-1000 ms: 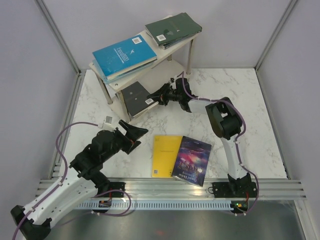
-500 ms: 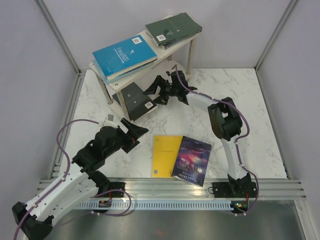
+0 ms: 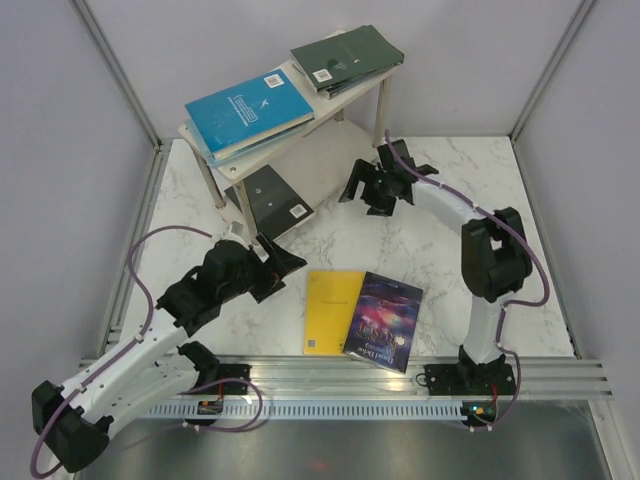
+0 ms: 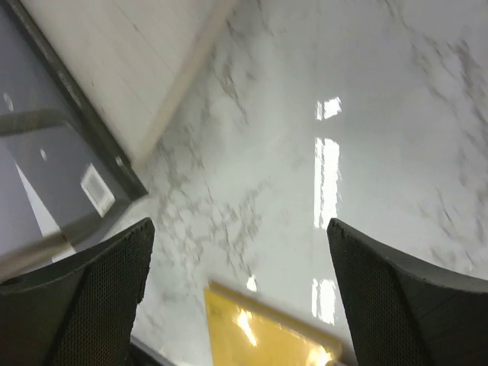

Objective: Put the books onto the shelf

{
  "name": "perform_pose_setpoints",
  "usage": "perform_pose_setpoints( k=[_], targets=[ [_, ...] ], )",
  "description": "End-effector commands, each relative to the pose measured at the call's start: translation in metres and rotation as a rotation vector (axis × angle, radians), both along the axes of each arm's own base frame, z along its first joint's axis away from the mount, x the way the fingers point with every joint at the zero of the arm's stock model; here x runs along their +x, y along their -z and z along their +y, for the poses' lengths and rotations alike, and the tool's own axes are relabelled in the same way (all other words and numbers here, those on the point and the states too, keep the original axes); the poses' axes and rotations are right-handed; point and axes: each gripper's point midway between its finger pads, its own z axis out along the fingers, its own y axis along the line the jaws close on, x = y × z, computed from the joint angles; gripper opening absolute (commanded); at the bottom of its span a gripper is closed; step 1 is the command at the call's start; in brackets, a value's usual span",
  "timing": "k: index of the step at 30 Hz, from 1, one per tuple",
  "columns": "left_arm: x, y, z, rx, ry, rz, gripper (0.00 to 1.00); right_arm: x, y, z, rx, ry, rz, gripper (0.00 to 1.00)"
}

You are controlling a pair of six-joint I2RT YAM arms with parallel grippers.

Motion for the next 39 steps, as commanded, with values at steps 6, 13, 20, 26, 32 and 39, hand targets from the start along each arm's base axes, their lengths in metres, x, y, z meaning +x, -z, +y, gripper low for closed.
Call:
perform_pose_setpoints(
  k=[6,13,20,26,32,39],
  targets=[
    [-0.004,0.019,-0.046,0.043,0.288,0.028,0.92,-0.102,-0.034,-0.098,-0.162,0.130,0.013,0.98],
    [-0.007,0.040,-0.103,0.035,0.511,0.052,0.91,-0.208,0.007,-0.135,-0.180,0.195,0.184,0.98],
    [-0.016,0.055,-0.148,0.006,0.664,0.061,0.89,-0.273,0.031,-0.156,-0.209,0.236,0.309,0.98],
    [-0.025,0.091,-0.155,0.043,0.722,0.132,0.88,-0.291,0.056,-0.143,-0.113,0.217,0.368,0.98],
    [-0.043,0.114,-0.166,0.075,0.773,0.180,0.87,-0.301,0.075,-0.130,-0.036,0.194,0.415,0.98],
    [-0.054,0.121,-0.173,0.077,0.803,0.199,0.85,-0.301,0.085,-0.120,0.022,0.175,0.424,0.96]
  ],
)
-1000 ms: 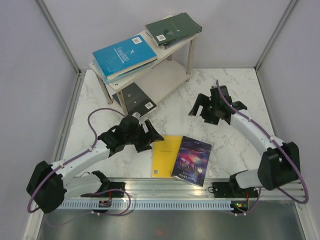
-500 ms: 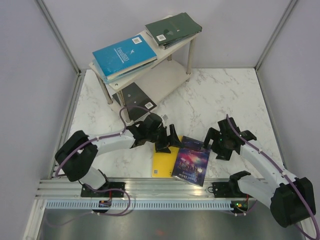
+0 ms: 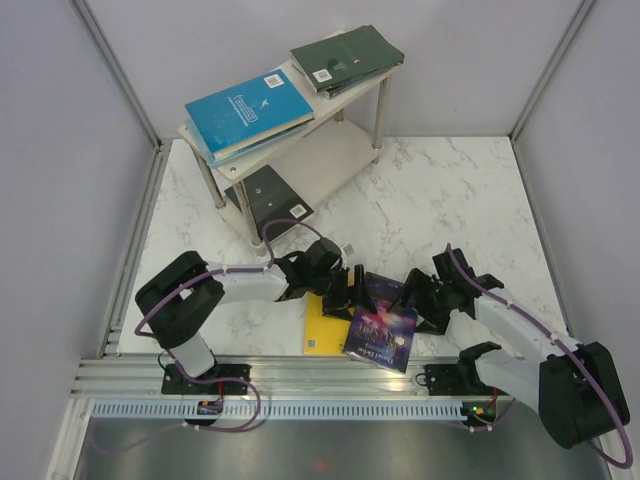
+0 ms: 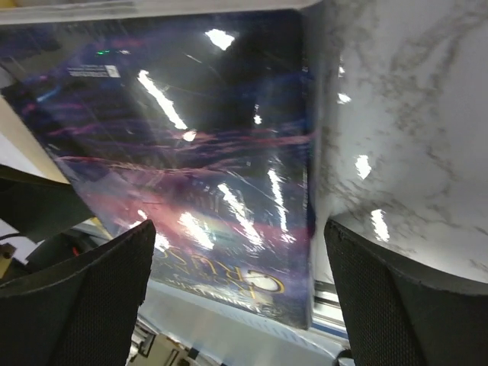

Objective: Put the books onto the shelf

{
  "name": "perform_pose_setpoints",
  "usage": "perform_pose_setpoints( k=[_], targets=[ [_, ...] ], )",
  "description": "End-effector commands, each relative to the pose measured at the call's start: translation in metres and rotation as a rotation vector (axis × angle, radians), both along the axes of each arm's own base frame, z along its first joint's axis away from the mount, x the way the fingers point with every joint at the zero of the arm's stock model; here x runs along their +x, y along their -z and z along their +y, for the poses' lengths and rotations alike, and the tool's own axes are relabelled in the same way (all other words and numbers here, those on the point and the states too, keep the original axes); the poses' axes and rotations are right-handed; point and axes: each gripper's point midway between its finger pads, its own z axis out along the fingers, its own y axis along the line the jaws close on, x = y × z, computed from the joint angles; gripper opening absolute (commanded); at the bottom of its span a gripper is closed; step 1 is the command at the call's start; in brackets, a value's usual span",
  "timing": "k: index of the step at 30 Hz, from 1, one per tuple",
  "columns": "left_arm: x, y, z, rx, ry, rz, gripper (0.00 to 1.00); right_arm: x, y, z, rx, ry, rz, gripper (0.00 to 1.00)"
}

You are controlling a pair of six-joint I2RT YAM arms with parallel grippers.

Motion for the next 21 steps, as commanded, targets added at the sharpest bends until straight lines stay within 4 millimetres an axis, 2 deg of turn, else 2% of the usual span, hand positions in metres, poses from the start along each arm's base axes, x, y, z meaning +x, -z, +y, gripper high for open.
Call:
perform_pose_setpoints(
  k=[1,8,11,13,14,15,17,18,21],
  targets=[
    [-0.002,-0.006,-0.014,-0.043,0.054,-0.039,0.85,0.000,0.016,0.005,0.033,0.006,0.003,0.96],
    [-0.006,-0.032,-0.030,-0.157,0.083,-0.039,0.80,0.001,0.025,0.016,0.100,0.005,0.020,0.93],
    [-0.007,-0.042,-0.033,-0.195,0.081,-0.036,0.72,0.004,0.024,0.018,0.106,0.003,0.010,0.93],
    [-0.007,-0.049,-0.035,-0.220,0.083,-0.039,0.60,0.005,0.023,0.018,0.108,0.004,0.006,0.92],
    [-0.006,-0.052,-0.035,-0.226,0.081,-0.040,0.59,0.005,0.023,0.018,0.109,0.002,0.008,0.92],
    [-0.008,-0.054,-0.036,-0.233,0.086,-0.040,0.49,0.005,0.023,0.019,0.109,-0.001,0.006,0.92],
    [-0.007,-0.061,-0.037,-0.249,0.083,-0.045,0.37,0.006,0.023,0.019,0.108,-0.005,0.007,0.91],
    [-0.006,-0.064,-0.038,-0.254,0.080,-0.050,0.25,0.007,0.023,0.019,0.107,-0.007,0.004,0.91],
    [-0.004,-0.076,-0.037,-0.261,0.056,-0.057,0.08,0.007,0.018,0.016,0.088,-0.025,-0.003,0.90]
  ],
)
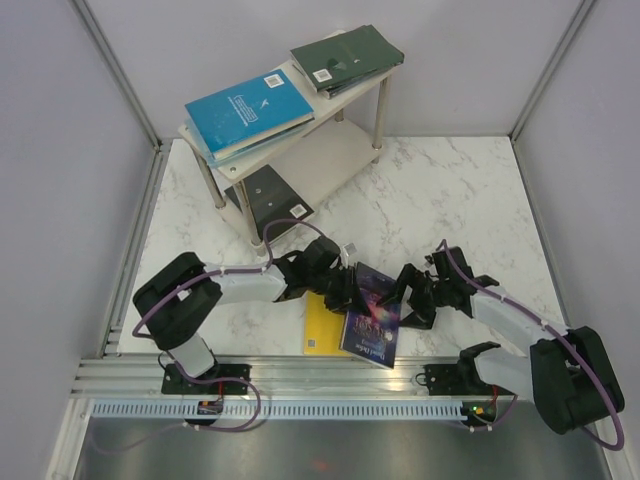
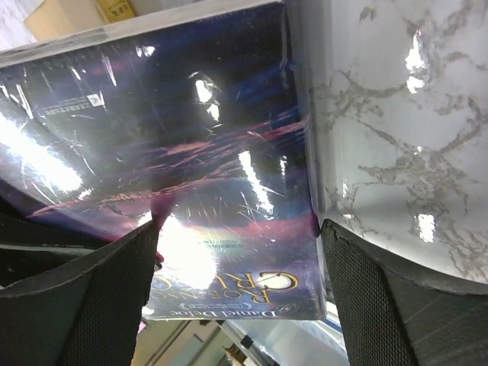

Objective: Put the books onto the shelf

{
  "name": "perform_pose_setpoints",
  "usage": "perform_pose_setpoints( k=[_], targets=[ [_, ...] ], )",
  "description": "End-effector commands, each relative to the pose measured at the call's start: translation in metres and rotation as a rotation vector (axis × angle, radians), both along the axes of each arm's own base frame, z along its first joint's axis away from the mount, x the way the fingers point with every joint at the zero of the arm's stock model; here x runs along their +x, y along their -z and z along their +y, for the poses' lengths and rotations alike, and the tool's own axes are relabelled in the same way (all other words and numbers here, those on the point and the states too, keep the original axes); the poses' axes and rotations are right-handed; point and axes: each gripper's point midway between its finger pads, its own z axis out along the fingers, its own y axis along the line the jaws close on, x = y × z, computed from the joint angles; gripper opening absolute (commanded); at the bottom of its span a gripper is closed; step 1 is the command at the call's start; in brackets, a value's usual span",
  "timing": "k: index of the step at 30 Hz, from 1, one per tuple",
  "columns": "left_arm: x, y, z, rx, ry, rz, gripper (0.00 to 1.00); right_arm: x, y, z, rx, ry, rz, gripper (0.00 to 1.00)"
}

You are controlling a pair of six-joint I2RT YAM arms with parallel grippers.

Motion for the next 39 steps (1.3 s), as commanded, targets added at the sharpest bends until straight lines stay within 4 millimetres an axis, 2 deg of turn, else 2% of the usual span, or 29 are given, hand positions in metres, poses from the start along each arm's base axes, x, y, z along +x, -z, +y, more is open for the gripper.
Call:
perform_pose_setpoints(
  k=[1,2,3,5,6,7,8,9,11,12,13,15,16,17,19,21,24,28,29,30,31,32,33,34,35,36,37,38,39],
  targets=[
    [0.004,-0.063,-0.026,-0.171,0.003,-0.067,0.04,-0.001,0.019,-0.026,-0.200,0.017,-0.003,0.90],
    [0.010,-0.070,-0.025,-0.164,-0.028,-0.091,0.03,0.002,0.012,-0.032,-0.237,0.005,-0.031,0.90],
    [0.010,-0.067,-0.020,-0.112,-0.048,-0.075,0.02,0.017,-0.006,-0.034,-0.263,0.014,-0.087,0.90],
    [0.021,-0.063,-0.011,-0.025,-0.115,-0.095,0.02,0.022,-0.026,-0.051,-0.357,0.036,-0.136,0.91],
    [0.027,-0.072,-0.011,-0.005,-0.137,-0.112,0.02,0.035,-0.050,-0.051,-0.362,0.052,-0.196,0.91],
    [0.024,-0.062,0.001,0.081,-0.155,-0.083,0.02,0.033,-0.063,-0.054,-0.372,0.059,-0.216,0.91],
    [0.032,-0.069,-0.002,0.073,-0.174,-0.107,0.02,0.037,-0.074,-0.057,-0.385,0.068,-0.245,0.91],
    [0.038,-0.084,-0.012,0.042,-0.175,-0.126,0.02,0.043,-0.095,-0.053,-0.371,0.064,-0.304,0.90],
    [0.045,-0.097,-0.022,0.015,-0.177,-0.142,0.02,0.041,-0.112,-0.053,-0.380,0.051,-0.345,0.88],
    [0.055,-0.092,-0.013,0.108,-0.237,-0.147,0.02,0.042,-0.128,-0.046,-0.374,0.017,-0.392,0.88],
    [0.046,-0.069,0.004,0.246,-0.246,-0.069,0.02,0.039,-0.133,-0.043,-0.376,-0.005,-0.408,0.87],
    [0.058,-0.083,-0.005,0.251,-0.266,-0.090,0.02,0.036,-0.150,-0.030,-0.377,-0.063,-0.475,0.87],
    [0.060,-0.070,-0.005,0.306,-0.267,-0.074,0.02,0.034,-0.154,-0.025,-0.377,-0.086,-0.490,0.86],
    [0.067,-0.081,-0.013,0.292,-0.270,-0.088,0.02,0.033,-0.157,-0.022,-0.385,-0.104,-0.504,0.86],
    [0.073,-0.073,-0.020,0.321,-0.265,-0.076,0.02,0.032,-0.162,-0.018,-0.425,-0.136,-0.528,0.85],
    [0.080,-0.092,-0.034,0.269,-0.255,-0.095,0.02,0.031,-0.159,-0.020,-0.453,-0.147,-0.519,0.85],
    [0.092,-0.121,-0.041,0.208,-0.270,-0.166,0.02,0.028,-0.158,-0.024,-0.455,-0.114,-0.514,0.90],
    [0.103,-0.155,-0.028,0.072,-0.356,-0.230,0.02,0.028,-0.182,-0.012,-0.325,-0.026,-0.550,0.98],
    [0.095,-0.153,-0.012,0.049,-0.376,-0.219,0.02,0.028,-0.189,-0.006,-0.267,0.005,-0.548,0.98],
    [0.107,-0.168,-0.011,-0.054,-0.437,-0.219,0.02,0.030,-0.200,0.003,-0.197,0.028,-0.582,0.98],
    [0.105,-0.171,-0.007,-0.106,-0.455,-0.204,0.02,0.026,-0.206,0.012,-0.126,0.020,-0.580,0.98],
    [0.099,-0.160,0.013,-0.135,-0.490,-0.183,0.02,0.027,-0.206,0.017,-0.076,0.056,-0.552,0.98],
    [0.104,-0.177,0.011,-0.251,-0.527,-0.180,0.02,0.029,-0.219,0.025,-0.003,0.077,-0.583,0.98],
    [0.102,-0.181,0.016,-0.300,-0.539,-0.174,0.02,0.029,-0.224,0.029,0.047,0.093,-0.580,0.98],
    [0.100,-0.162,0.024,-0.295,-0.557,-0.153,0.02,0.026,-0.218,0.035,0.104,0.096,-0.546,0.98],
    [0.097,-0.172,0.030,-0.335,-0.571,-0.150,0.02,0.031,-0.243,0.043,0.235,0.148,-0.582,0.98],
    [0.097,-0.177,0.032,-0.365,-0.577,-0.161,0.02,0.031,-0.249,0.047,0.304,0.172,-0.576,0.98],
    [0.096,-0.170,0.037,-0.368,-0.587,-0.158,0.02,0.031,-0.239,0.049,0.348,0.181,-0.535,0.98],
    [0.096,-0.175,0.040,-0.395,-0.600,-0.158,0.02,0.034,-0.253,0.051,0.450,0.230,-0.518,0.98]
  ],
)
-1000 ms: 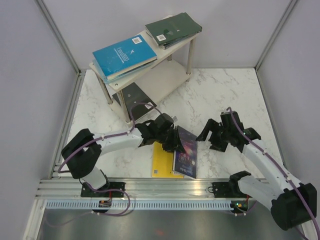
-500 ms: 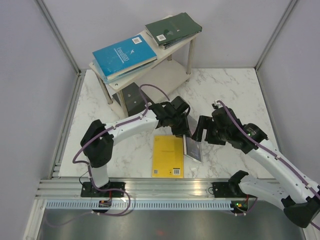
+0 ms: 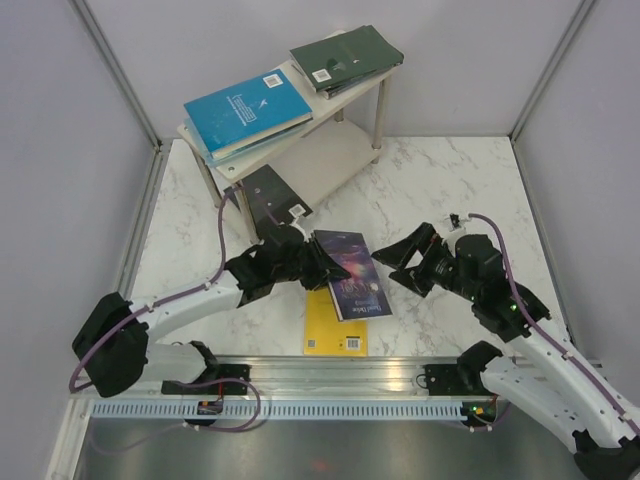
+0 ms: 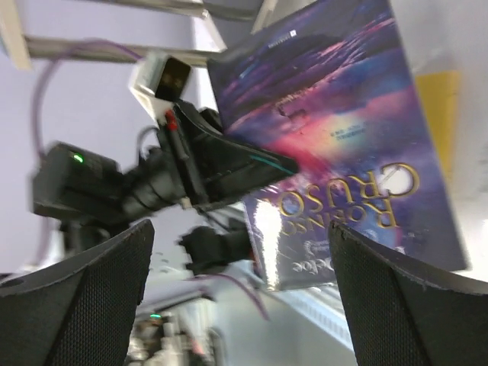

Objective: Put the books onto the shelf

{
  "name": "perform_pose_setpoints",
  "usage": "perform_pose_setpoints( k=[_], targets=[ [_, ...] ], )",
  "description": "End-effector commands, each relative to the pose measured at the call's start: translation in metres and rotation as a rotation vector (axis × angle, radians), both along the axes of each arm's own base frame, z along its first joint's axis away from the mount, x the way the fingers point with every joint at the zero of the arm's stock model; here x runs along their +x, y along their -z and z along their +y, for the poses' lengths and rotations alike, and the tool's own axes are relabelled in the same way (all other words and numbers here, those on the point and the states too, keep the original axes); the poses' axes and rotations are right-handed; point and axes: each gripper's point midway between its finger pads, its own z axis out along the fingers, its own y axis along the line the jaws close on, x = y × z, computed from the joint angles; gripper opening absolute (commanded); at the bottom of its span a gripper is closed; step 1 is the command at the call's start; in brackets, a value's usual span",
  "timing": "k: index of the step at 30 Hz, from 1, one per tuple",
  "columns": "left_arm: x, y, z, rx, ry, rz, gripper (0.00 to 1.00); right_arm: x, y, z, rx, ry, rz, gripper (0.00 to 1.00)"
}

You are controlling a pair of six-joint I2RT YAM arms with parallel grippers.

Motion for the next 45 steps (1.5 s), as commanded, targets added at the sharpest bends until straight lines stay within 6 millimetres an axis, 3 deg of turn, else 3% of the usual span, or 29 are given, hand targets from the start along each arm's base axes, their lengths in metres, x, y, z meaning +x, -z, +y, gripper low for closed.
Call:
perform_pose_setpoints(
  k=[1,2,6,13,22,31,40,45],
  targets=[
    [0.030,-0.107,-0.005,-0.393,-0.126,-0.190,0.02,0.005,-0.040,0.023,0.372,-0.008,0.041,0.98],
    [0.031,-0.103,0.002,-0.403,-0.148,-0.193,0.02,0.006,-0.023,0.023,0.393,-0.001,0.095,0.98],
    [0.036,-0.134,0.024,-0.512,-0.208,-0.263,0.02,0.010,-0.015,0.019,0.461,0.057,0.153,0.98],
    [0.043,-0.151,0.049,-0.559,-0.254,-0.305,0.02,0.009,0.005,0.009,0.391,0.128,0.210,0.98],
    [0.041,-0.155,0.064,-0.549,-0.265,-0.320,0.02,0.010,0.001,-0.001,0.312,0.164,0.185,0.98],
    [0.041,-0.147,0.066,-0.579,-0.281,-0.294,0.02,0.033,-0.007,0.014,0.368,0.151,0.140,0.96],
    [0.048,-0.155,0.064,-0.636,-0.297,-0.294,0.02,0.058,-0.022,0.053,0.417,0.091,0.100,0.77],
    [0.050,-0.156,0.063,-0.655,-0.306,-0.289,0.02,0.065,-0.031,0.065,0.450,0.077,0.083,0.58]
  ],
)
